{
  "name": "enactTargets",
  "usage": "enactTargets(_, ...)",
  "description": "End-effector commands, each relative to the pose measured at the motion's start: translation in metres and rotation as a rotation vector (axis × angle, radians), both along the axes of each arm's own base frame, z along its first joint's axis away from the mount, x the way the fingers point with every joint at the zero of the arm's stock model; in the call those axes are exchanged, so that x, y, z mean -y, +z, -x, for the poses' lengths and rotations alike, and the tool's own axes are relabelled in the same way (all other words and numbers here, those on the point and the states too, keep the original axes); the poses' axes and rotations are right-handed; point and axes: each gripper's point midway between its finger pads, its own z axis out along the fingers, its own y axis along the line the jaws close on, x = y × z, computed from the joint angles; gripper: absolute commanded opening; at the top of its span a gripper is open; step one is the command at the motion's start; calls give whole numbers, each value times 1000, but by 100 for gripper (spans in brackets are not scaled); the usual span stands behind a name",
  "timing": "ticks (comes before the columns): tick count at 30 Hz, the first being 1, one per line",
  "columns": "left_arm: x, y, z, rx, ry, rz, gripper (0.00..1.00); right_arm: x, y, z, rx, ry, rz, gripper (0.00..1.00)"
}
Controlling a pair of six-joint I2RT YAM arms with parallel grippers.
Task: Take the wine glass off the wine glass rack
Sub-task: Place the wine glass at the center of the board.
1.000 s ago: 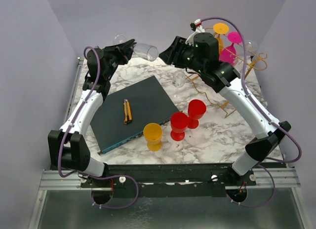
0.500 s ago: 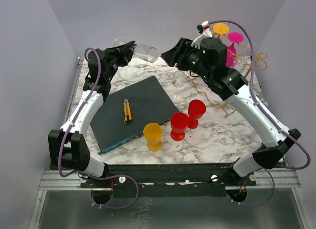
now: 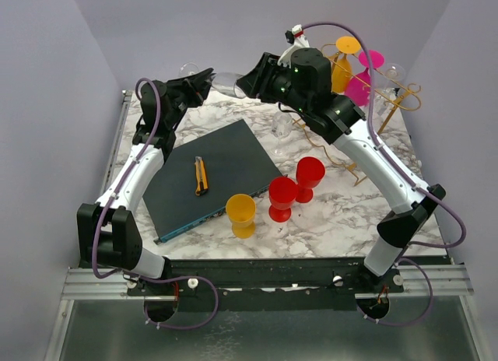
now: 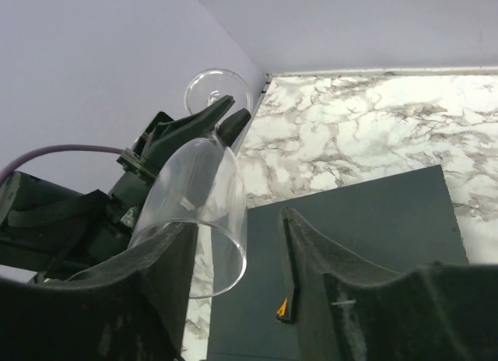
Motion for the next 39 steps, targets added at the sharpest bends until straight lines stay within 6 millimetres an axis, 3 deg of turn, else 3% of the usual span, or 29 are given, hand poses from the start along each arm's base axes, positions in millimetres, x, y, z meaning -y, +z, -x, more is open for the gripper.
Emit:
enactTargets(1,1,11,11,13,-6,51,0,-4,-2,-1,2,8,18,45)
enactTargets(12,11,-1,11,0,-35,66,0,-8,-11,-4,-15,12,18,24)
enactTargets(18,16,-3,11,6,-58,56,0,-6,-10,-4,-12,4,20,3)
enactTargets(20,18,-5,12,14,-69,32,0,-3,-8,-5,-10,-12,23,0)
enactTargets(30,32,-19,18,41,-136,-66,59,18,4,-5,-2,-96,49,0)
enactTargets(39,38,-40,36,49,-177,-192,89,48,12,-8,-10,-225,118,0)
